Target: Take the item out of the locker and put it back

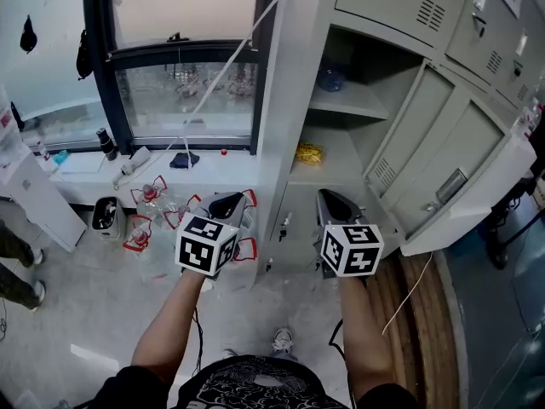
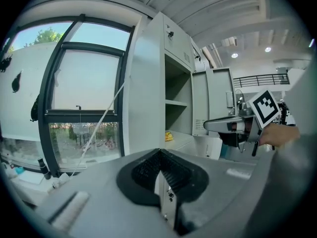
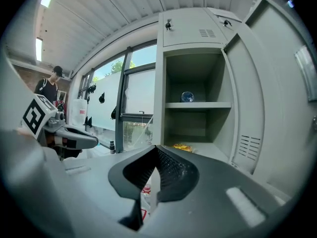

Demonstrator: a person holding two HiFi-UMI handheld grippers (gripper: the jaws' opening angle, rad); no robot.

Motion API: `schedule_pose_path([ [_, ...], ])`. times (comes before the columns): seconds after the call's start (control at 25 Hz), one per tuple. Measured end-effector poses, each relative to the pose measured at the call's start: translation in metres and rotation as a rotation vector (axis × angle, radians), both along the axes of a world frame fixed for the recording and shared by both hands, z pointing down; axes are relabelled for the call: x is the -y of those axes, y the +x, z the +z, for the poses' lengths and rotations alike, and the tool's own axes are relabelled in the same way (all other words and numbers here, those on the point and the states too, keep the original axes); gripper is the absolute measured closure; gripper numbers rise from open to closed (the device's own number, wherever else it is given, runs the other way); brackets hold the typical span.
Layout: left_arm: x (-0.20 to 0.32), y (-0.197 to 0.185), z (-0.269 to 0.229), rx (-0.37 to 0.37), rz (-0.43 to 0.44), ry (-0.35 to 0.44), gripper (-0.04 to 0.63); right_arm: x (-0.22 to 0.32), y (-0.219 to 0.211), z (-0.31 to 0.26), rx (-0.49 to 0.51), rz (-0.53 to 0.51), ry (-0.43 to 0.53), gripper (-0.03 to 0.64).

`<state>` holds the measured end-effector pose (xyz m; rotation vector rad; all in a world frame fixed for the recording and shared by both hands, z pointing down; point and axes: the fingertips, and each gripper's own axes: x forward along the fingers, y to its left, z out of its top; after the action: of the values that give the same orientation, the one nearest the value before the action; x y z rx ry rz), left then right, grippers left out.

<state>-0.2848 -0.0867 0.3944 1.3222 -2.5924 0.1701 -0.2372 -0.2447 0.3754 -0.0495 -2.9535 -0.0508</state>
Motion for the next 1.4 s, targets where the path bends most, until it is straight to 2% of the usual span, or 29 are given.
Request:
schedule_pose_path([
  [0.56,-0.023,0.004,0.002,0.003,0.022,0.002,0.595,-0.027,0.02,0.0,0.019,0.03,-0.001,0.594],
  [1.4,-0.017,0.004,0.005,-0.001,0.049,0.005,0.595,-0.021,0.027,-0.002,0.027,0.059,-0.003,0.594],
])
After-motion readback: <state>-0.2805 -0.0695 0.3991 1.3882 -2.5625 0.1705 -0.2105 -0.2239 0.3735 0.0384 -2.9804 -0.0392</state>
